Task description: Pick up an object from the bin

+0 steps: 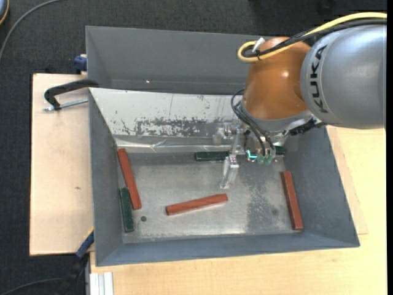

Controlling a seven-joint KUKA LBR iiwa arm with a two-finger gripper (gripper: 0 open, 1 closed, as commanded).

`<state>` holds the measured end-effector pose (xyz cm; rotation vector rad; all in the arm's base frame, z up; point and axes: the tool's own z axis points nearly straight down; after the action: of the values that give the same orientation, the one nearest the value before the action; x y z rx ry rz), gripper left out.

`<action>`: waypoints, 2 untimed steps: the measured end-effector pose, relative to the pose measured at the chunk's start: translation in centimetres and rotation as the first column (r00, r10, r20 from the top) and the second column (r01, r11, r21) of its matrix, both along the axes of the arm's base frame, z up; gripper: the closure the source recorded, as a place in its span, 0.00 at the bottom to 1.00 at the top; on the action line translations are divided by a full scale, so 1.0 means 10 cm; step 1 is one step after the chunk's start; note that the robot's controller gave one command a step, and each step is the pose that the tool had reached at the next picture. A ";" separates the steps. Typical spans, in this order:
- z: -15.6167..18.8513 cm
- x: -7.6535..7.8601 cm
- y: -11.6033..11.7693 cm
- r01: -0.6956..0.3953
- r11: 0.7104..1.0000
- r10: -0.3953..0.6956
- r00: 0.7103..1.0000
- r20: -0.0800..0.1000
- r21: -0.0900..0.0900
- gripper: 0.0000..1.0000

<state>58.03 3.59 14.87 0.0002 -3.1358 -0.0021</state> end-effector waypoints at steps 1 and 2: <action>-0.82 -0.69 0.55 -0.131 0.991 0.131 0.991 -0.004 0.002 0.00; -0.47 -0.85 0.63 -0.205 0.979 0.205 0.979 0.006 0.000 0.00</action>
Offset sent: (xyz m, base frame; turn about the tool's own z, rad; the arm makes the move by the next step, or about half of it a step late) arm -0.0655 0.0518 -0.0787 -0.1259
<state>49.53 9.85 10.17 0.3241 -3.1251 -0.0017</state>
